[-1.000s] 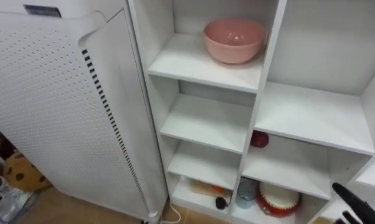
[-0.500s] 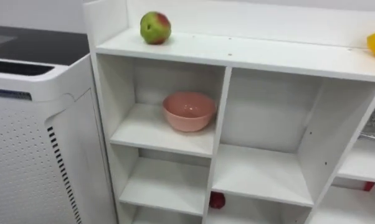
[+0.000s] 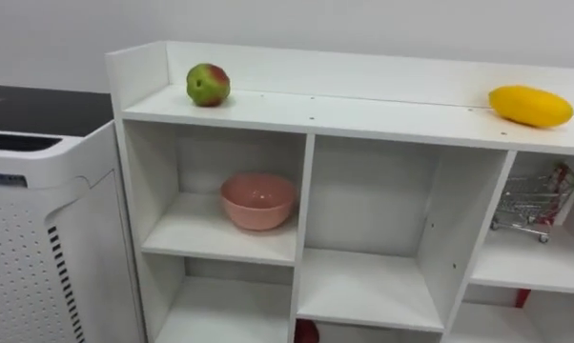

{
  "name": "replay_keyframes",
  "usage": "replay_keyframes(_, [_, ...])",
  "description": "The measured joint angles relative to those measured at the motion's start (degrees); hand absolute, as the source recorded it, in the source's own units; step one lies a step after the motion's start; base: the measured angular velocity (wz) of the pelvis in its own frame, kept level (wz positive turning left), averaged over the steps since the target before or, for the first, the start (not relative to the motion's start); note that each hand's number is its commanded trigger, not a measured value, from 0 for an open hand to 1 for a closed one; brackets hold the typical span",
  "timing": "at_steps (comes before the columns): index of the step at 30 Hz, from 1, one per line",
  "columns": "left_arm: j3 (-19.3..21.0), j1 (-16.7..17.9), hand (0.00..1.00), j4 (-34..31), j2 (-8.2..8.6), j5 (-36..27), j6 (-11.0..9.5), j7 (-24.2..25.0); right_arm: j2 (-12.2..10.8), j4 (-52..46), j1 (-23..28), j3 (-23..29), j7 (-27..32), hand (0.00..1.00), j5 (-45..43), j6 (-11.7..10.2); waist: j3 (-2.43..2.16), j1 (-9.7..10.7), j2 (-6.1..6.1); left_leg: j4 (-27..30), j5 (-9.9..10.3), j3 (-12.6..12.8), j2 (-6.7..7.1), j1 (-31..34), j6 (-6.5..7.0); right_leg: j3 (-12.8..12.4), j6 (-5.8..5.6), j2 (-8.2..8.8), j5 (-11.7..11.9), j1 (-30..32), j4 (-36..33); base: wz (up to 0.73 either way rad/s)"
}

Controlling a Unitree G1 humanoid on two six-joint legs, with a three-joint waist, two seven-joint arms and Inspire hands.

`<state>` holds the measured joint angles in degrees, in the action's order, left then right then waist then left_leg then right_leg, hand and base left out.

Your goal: Arrange fruit in the closet

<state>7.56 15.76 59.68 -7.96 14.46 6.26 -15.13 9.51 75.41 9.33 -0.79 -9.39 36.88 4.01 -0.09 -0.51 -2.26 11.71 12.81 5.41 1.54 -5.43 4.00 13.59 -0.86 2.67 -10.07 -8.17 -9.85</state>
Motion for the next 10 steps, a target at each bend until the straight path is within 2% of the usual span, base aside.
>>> replay_keyframes(1, [0.5,0.1,0.00,0.2,0.22,0.2,0.8,0.1,0.1,-0.1,-0.3,0.3,0.8,0.00,-1.6,-0.2,0.20,0.0,-0.37,0.0,0.0,0.6,-0.19,-0.4,-0.06,-0.7,0.10,-0.14,0.1,0.0,-0.1,-0.23])
replay_keyframes(4, [0.5,-1.0,0.00,0.4,0.32,0.3,2.1,0.7,0.1,0.1,-1.0,0.4,2.7,0.00,-6.2,0.1,0.28,0.4,-0.49,0.0,0.1,0.7,-0.24,-1.2,-0.10,-0.8,0.14,-0.19,0.1,-0.7,-0.2,-0.05])
replay_keyframes(10, [1.7,-0.9,0.00,1.0,0.41,0.9,4.4,2.8,0.0,0.1,-1.6,0.4,3.4,0.00,-8.0,2.3,0.26,0.1,-1.60,-0.1,0.1,1.4,-0.31,-1.9,-0.21,-2.6,0.30,-0.53,-0.4,-0.9,0.5,-0.05])
